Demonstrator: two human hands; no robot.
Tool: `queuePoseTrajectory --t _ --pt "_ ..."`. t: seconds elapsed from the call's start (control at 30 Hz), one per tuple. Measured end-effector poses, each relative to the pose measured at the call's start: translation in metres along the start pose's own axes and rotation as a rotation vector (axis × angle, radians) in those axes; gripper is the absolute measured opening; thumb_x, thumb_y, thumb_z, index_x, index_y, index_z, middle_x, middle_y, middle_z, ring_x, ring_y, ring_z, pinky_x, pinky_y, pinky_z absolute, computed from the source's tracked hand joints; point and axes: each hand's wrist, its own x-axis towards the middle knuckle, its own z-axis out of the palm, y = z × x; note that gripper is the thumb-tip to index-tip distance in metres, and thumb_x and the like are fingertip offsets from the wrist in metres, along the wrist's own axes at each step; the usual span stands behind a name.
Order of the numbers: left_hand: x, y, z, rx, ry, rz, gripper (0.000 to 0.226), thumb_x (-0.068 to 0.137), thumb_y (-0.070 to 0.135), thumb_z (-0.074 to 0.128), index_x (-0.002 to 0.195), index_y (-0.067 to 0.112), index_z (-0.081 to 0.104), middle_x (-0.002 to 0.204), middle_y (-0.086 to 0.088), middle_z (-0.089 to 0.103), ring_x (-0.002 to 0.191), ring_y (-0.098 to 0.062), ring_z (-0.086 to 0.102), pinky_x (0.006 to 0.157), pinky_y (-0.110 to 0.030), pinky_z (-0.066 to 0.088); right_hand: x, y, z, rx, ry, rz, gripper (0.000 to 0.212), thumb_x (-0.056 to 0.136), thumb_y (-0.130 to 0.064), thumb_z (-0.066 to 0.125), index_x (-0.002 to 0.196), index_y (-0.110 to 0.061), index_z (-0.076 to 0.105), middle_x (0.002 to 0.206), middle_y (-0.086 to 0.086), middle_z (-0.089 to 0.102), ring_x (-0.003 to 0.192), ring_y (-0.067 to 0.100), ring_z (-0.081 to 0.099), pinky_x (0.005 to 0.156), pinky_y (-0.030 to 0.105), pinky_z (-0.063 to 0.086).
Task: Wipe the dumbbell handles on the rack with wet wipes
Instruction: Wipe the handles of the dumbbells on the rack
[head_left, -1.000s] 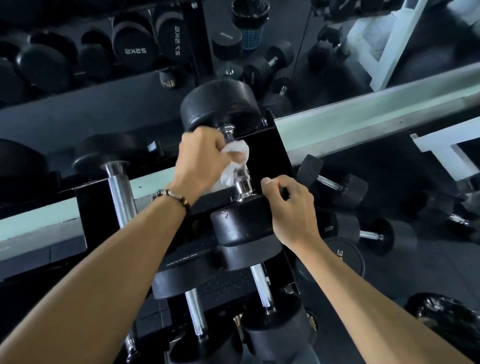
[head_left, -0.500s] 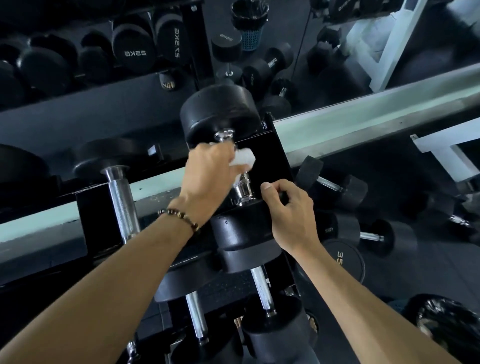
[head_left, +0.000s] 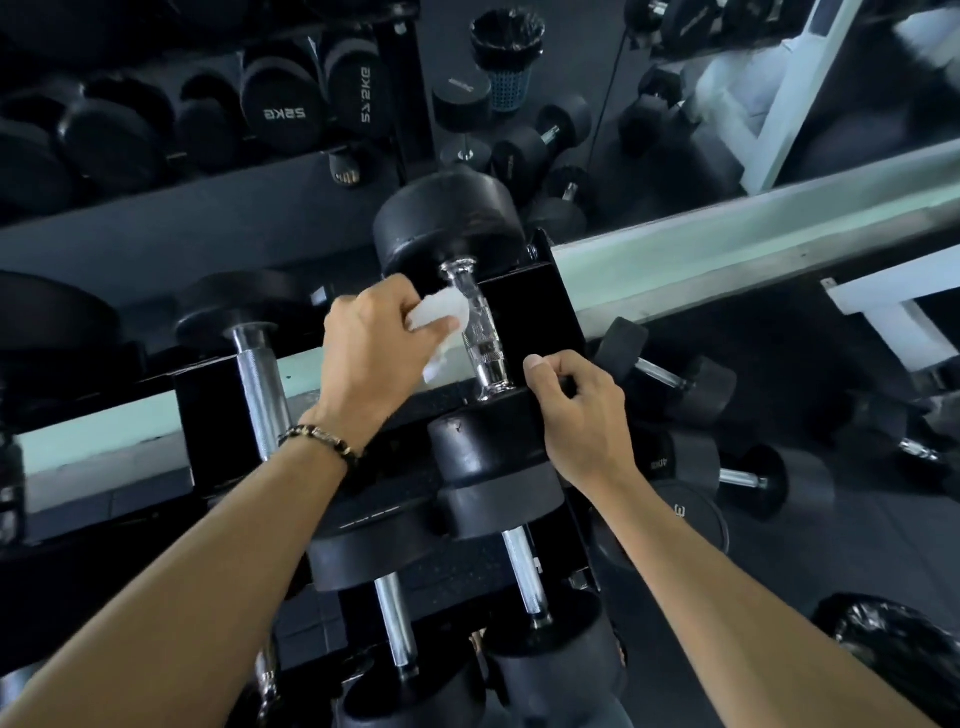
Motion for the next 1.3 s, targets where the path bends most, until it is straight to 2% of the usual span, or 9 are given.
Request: queuePoseTrajectory --t 0.17,0.3,0.4,0.57,0.77,1.0,1.1,1.2,1.3 --pt "-0.029 -0.002 -0.035 -0.142 -0.080 -0.252 0.025 0.073 0.032 0.086 0.076 0.018 0.065 0.070 0.004 0.067 0.063 -0.011 0.061 0.049 -0.014 0.042 -0.001 -0.010 -0.005 -0.228 0.011 -0.075 0.035 0.099 -0.043 0.052 0.125 -0.020 0.059 0.116 -0.005 0.062 0.110 0.014 0.055 0.096 0.038 0.045" --pt "-0.061 -0.003 -0.059 -0.257 -0.078 -0.382 0.020 0.073 0.026 0.085 0.082 0.020 0.068 0.077 0.002 0.072 0.070 -0.016 0.069 0.061 -0.025 0.057 -0.016 -0.034 0.003 -0.290 0.077 -0.453 0.022 0.093 -0.018 0.053 0.110 -0.012 0.068 0.107 0.005 0.064 0.101 0.025 0.057 0.088 0.040 0.045" --pt "-0.084 -0.002 -0.072 -0.393 -0.116 -0.461 0.019 0.075 0.018 0.083 0.089 0.014 0.071 0.080 -0.003 0.075 0.073 -0.020 0.072 0.073 -0.039 0.061 -0.040 -0.056 0.017 -0.254 -0.066 -0.695 0.028 0.083 -0.010 0.058 0.106 -0.006 0.073 0.104 0.010 0.065 0.092 0.022 0.058 0.084 0.033 0.046" --pt "-0.116 0.005 -0.100 -0.719 -0.158 -0.540 0.017 0.085 0.001 0.072 0.100 0.009 0.072 0.091 -0.009 0.075 0.090 -0.025 0.073 0.083 -0.035 0.058 -0.067 -0.077 0.031 -0.166 -0.404 -0.645 0.043 0.085 -0.022 0.058 0.123 -0.004 0.068 0.115 0.007 0.063 0.097 0.024 0.065 0.087 0.040 0.055" --pt "-0.131 -0.004 -0.127 -1.036 -0.165 -0.573 0.018 0.085 -0.004 0.064 0.100 0.006 0.068 0.088 -0.009 0.074 0.086 -0.021 0.072 0.083 -0.031 0.058 -0.078 -0.092 0.050 -0.026 -0.435 -0.582 0.038 0.090 -0.020 0.074 0.127 -0.010 0.068 0.108 -0.001 0.065 0.097 0.010 0.062 0.089 0.023 0.051" --pt "-0.121 -0.059 -0.135 -0.362 0.075 -0.492 0.017 0.091 0.013 0.067 0.104 0.023 0.071 0.089 0.003 0.075 0.087 -0.019 0.071 0.081 -0.030 0.058 -0.062 -0.093 0.100 -0.066 -0.306 -0.503 0.028 0.089 -0.004 0.070 0.117 -0.008 0.073 0.102 -0.006 0.064 0.086 -0.001 0.059 0.079 -0.001 0.039" --pt "-0.114 -0.087 -0.124 -0.072 0.053 -0.379 0.032 0.094 0.023 0.062 0.125 0.019 0.063 0.118 0.003 0.066 0.110 -0.013 0.060 0.097 -0.029 0.049 -0.048 -0.088 0.117 -0.141 -0.255 -0.472 0.029 0.089 -0.003 0.070 0.118 -0.008 0.073 0.100 -0.007 0.061 0.083 -0.010 0.054 0.079 -0.004 0.035" --pt "-0.110 -0.107 -0.097 -0.058 -0.118 -0.390 0.052 0.099 0.040 0.052 0.144 0.017 0.044 0.139 -0.004 0.049 0.128 -0.021 0.046 0.107 -0.033 0.038 -0.033 -0.081 0.134 -0.224 -0.200 -0.444 0.028 0.090 -0.004 0.070 0.117 -0.008 0.072 0.107 0.000 0.062 0.081 -0.010 0.052 0.078 -0.005 0.034" --pt "-0.112 -0.115 -0.070 -0.200 -0.129 -0.408 0.048 0.102 0.037 0.036 0.144 0.014 0.043 0.127 0.001 0.048 0.123 -0.018 0.047 0.095 -0.021 0.032 -0.016 -0.084 0.153 -0.269 -0.158 -0.469 0.025 0.091 -0.006 0.069 0.115 -0.006 0.073 0.108 -0.003 0.055 0.079 0.000 0.053 0.083 0.003 0.040"
